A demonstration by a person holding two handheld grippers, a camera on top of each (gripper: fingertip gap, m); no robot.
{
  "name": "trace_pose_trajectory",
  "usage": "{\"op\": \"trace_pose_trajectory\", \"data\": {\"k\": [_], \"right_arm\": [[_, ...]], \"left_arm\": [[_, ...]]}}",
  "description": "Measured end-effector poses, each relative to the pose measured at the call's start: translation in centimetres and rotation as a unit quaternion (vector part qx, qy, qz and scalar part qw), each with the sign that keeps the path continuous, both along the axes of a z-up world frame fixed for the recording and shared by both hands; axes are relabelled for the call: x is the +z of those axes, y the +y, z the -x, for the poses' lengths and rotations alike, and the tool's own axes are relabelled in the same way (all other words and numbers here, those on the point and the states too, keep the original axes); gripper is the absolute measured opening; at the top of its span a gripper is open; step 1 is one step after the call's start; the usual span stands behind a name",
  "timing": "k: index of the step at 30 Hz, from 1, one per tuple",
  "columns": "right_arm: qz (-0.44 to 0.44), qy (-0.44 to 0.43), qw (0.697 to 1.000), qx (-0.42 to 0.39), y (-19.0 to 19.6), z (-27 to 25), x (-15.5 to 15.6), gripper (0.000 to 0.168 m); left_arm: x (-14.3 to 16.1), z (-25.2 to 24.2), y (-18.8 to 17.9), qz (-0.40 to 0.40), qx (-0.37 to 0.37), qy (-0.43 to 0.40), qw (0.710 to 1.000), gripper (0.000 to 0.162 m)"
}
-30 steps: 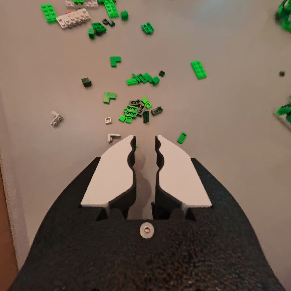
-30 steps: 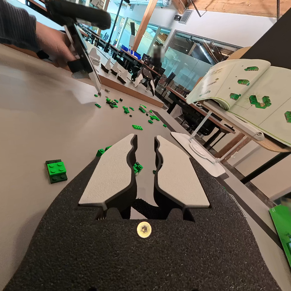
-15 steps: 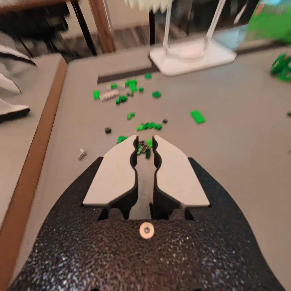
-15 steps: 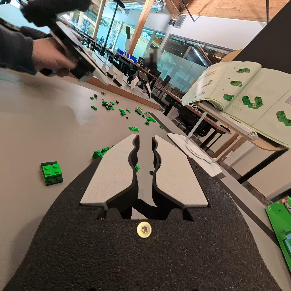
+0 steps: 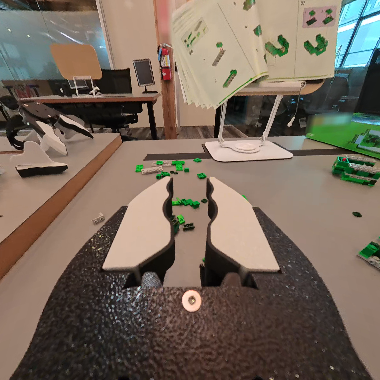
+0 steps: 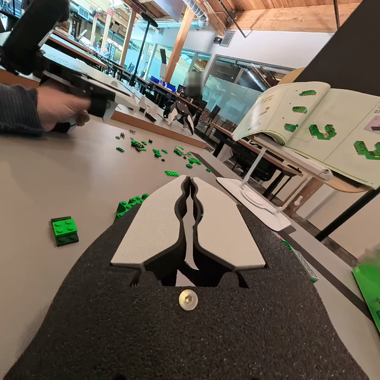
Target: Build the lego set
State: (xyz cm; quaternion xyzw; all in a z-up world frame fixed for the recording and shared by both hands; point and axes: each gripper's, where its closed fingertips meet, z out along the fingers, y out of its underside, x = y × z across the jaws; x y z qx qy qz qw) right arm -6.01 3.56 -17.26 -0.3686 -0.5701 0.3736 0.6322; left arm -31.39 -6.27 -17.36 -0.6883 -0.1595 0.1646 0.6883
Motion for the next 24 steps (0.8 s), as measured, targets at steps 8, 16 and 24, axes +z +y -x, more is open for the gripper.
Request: {"op": "trace_pose_trajectory", "data": {"k": [8, 16, 24], "right_arm": [[-0.022, -0.019, 1.0, 0.003, -0.4, 0.3, -0.6, 0.0], [-0.022, -0.019, 1.0, 0.006, -0.5, 0.3, -0.7, 0.0], [-0.028, -0.025, 0.999, 0.008, -0.7, 0.4, -0.8, 0.0]], "left_arm": [[1.0, 1.4, -1.6, -0.065, 0.025, -0.025, 0.997, 0.029], [1.5, 5.0, -5.9, -0.093, 0.122, -0.015, 0.988, 0.016], [1.9, 5.4, -6.9, -0.128, 0.132, -0.028, 0.983, 0.017]]}}
